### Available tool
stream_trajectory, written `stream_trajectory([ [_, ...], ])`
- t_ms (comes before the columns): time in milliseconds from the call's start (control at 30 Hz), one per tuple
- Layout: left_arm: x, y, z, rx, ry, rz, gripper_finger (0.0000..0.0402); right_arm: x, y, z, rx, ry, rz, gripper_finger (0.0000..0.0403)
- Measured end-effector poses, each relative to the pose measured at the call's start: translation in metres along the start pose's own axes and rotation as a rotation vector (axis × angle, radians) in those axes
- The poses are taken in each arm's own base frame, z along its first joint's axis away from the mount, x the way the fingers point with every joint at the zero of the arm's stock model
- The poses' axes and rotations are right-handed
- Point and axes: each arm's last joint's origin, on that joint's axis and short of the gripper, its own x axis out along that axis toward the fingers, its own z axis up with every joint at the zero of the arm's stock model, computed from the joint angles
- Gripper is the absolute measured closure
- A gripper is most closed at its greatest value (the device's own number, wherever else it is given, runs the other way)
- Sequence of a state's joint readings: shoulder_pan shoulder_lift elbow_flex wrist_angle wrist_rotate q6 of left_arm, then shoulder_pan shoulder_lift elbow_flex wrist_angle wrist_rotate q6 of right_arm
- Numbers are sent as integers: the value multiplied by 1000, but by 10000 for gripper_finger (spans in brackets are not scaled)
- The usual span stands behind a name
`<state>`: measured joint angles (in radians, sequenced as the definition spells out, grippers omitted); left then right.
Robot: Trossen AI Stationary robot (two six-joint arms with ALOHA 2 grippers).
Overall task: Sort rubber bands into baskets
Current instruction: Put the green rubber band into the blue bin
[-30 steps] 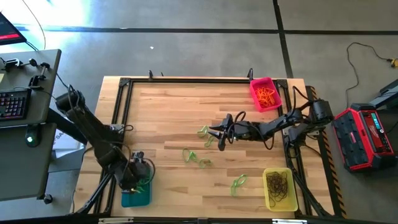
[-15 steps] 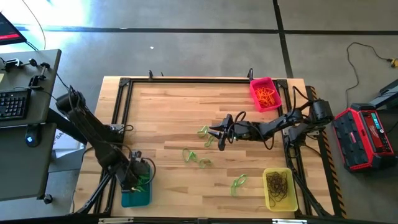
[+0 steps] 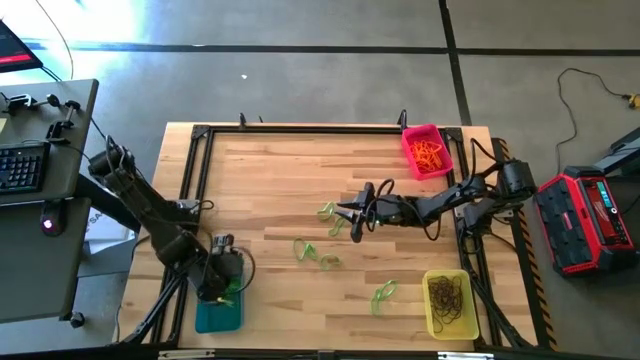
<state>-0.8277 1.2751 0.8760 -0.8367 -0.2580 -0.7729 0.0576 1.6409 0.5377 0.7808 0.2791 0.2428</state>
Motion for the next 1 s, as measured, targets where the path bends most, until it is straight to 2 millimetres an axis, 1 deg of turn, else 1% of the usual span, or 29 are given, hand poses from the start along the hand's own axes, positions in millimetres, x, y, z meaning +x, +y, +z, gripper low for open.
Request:
stream_trajectory([
  [100,3,11,12,-11,-46,52,301,0,-1,-2,-21,16,-7,299],
  [233,14,29,30,37,-118,76,322,0,-3,-4,-30,48,-26,299],
  [433,30,58,58,111,-262,20,369,0,-5,-8,-41,85,-35,299],
  [567,36,76,71,141,-370,-23,392,0,-5,-9,-60,91,-35,299],
  [667,41,88,77,156,-436,-24,400,0,-5,-9,-68,95,-36,290],
  [767,45,98,78,163,-496,-28,401,0,-5,-9,-68,95,-36,268],
  [900,51,108,76,143,-521,-9,401,0,-5,-9,-64,95,-38,238],
  [1000,54,112,74,131,-520,2,401,0,-5,-9,-64,93,-50,226],
])
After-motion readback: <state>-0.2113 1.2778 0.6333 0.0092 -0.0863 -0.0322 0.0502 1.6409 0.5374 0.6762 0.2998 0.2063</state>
